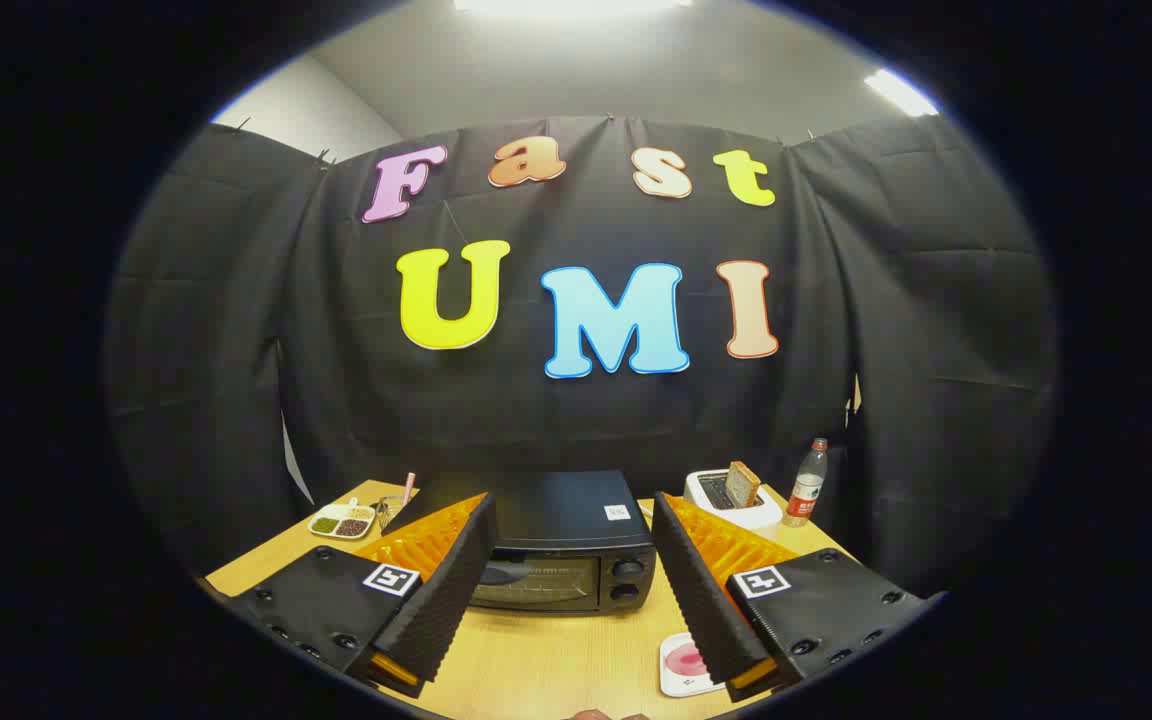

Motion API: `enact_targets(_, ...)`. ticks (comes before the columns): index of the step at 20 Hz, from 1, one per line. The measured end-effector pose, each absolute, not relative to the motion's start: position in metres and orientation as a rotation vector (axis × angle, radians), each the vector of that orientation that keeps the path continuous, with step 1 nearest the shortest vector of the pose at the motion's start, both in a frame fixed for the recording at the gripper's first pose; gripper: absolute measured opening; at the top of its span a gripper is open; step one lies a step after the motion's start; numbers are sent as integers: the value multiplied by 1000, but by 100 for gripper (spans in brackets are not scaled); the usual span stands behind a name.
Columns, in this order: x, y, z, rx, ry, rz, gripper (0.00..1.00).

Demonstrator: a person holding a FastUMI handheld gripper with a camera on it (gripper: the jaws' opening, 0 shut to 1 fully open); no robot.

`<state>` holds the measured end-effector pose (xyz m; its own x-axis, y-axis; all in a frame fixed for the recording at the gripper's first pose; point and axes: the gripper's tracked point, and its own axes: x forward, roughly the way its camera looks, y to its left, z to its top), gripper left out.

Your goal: Open the toaster oven, put the food inside, and close the toaster oven door.

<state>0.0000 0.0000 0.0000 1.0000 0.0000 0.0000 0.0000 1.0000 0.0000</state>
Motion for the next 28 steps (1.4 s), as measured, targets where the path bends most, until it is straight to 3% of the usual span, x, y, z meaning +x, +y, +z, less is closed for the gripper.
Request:
enact_targets(15, -2, 8, -10, -12, 24, 8, 98)
enact_targets(28, 44, 54, -19, -28, 78, 38, 98)
